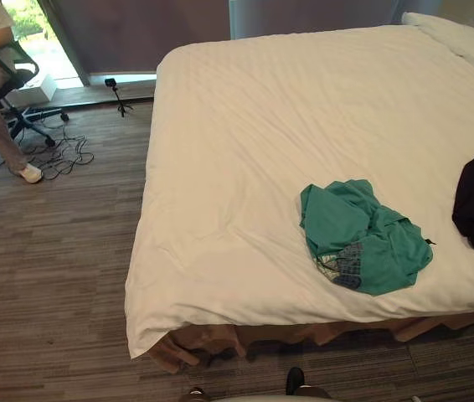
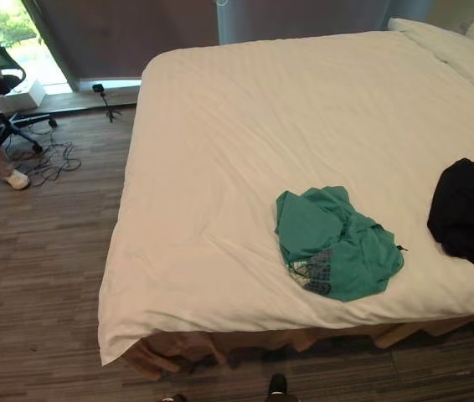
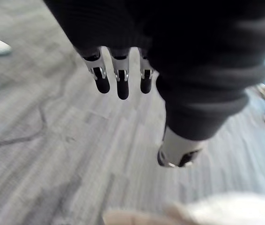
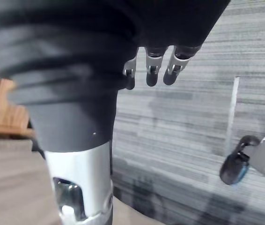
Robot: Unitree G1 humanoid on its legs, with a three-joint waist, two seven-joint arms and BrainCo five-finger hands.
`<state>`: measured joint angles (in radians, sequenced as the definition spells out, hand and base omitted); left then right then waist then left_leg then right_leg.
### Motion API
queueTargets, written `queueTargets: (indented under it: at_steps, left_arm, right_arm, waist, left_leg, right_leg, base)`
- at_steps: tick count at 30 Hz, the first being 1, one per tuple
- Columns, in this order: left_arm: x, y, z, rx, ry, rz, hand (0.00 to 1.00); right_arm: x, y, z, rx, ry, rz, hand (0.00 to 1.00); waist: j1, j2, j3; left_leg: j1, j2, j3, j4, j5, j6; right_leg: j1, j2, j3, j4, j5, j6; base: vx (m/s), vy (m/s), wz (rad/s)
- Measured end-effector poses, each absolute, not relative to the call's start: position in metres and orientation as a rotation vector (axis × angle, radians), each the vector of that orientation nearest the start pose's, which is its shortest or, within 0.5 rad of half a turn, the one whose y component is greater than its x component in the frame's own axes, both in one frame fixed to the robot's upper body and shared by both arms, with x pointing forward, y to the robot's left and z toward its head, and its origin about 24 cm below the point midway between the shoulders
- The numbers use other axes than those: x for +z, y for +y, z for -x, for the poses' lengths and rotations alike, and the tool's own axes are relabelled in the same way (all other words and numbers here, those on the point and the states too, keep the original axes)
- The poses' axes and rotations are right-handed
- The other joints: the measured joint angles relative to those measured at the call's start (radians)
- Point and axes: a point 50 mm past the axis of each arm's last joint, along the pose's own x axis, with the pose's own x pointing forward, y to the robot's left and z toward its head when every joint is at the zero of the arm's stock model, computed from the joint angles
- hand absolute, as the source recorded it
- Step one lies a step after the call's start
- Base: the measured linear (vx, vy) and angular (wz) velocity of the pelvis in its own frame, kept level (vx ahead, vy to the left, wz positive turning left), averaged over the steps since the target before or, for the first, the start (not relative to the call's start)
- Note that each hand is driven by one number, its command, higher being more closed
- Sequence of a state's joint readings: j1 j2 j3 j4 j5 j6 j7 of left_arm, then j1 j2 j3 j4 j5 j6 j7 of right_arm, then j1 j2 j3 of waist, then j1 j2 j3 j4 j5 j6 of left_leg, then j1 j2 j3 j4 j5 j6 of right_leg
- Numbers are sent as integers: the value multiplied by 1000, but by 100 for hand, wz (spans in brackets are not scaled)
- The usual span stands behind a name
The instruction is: Tidy the bed and pick cloth on bed and put in laundry
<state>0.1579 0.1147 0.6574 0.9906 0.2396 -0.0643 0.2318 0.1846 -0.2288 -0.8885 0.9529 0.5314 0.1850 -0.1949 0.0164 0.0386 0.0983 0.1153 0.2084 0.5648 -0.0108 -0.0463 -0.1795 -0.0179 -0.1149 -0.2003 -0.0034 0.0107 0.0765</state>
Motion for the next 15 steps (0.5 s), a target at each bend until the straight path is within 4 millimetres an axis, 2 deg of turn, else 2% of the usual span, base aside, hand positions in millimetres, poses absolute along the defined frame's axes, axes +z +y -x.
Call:
queueTargets:
  at_steps: [1, 4, 6, 8, 9, 10, 11, 12, 13, 15]
  left_arm:
    - [-142, 276, -61, 693, 1031, -157, 0]
    - [-143, 250, -90, 502, 954, -172, 0]
    - [-143, 237, -103, 419, 918, -188, 0]
    - [-144, 233, -103, 408, 919, -183, 0]
    - [-143, 235, -102, 398, 922, -209, 0]
    - [-143, 239, -97, 374, 934, -242, 0]
    - [-143, 240, -96, 362, 940, -257, 0]
    - [-143, 243, -94, 339, 948, -285, 0]
    - [-143, 244, -94, 334, 949, -293, 0]
    - [-142, 245, -97, 305, 947, -319, 0]
  right_arm:
    - [-124, -339, -8, -1400, 891, -646, 100]
    - [-108, -363, -13, -1510, 835, -584, 100]
    - [-85, -392, -15, -1616, 734, -513, 100]
    - [-48, -423, -30, -1664, 533, -405, 100]
    - [-19, -437, -50, -1637, 394, -309, 100]
    - [9, -443, -79, -1565, 267, -214, 100]
    - [24, -443, -95, -1518, 201, -174, 100]
    - [60, -433, -139, -1377, 61, -70, 100]
    - [73, -427, -154, -1323, 15, -37, 100]
    - [113, -386, -212, -1056, -139, 77, 100]
  waist:
    - [0, -1, -7]
    - [-19, -9, -26]
    - [-19, -20, -32]
    - [-25, -31, -36]
    - [-28, -36, -34]
    - [-35, -40, -33]
    - [-38, -43, -31]
    - [-41, -50, -29]
    - [-42, -51, -28]
    - [-38, -63, -21]
  left_leg:
    - [11, 0, 9, -7, -1, -2]
    - [13, -1, 28, -6, -17, -4]
    - [24, 2, 36, -7, -21, -8]
    - [28, 5, 44, -7, -18, -15]
    - [28, 3, 50, -8, -17, -18]
    - [28, 1, 51, -9, -17, -18]
    - [28, 0, 51, -9, -17, -18]
    - [28, -3, 50, -9, -17, -18]
    - [28, -4, 49, -9, -17, -18]
    - [23, -10, 36, -9, -17, -18]
  right_leg:
    - [0, 5, 12, -6, 4, -1]
    - [-1, 17, 26, -18, 10, 0]
    - [-2, 26, 48, -19, 14, -1]
    - [-5, 30, 59, -19, 14, -1]
    - [-12, 30, 71, -18, 14, -1]
    - [-20, 32, 83, -14, 15, -1]
    - [-24, 33, 89, -13, 16, 0]
    - [-34, 34, 105, -10, 19, 1]
    - [-37, 35, 109, -10, 21, 1]
    - [-50, 33, 117, -10, 31, 1]
  base:
    - [-51, -26, -37]
    - [-9, -25, -23]
    - [21, -16, -24]
    - [34, -20, -16]
    - [20, -15, -22]
    - [1, -10, -23]
    - [-30, -19, -28]
    - [-28, -13, -22]
    - [-47, -20, -20]
    - [-43, -21, -8]
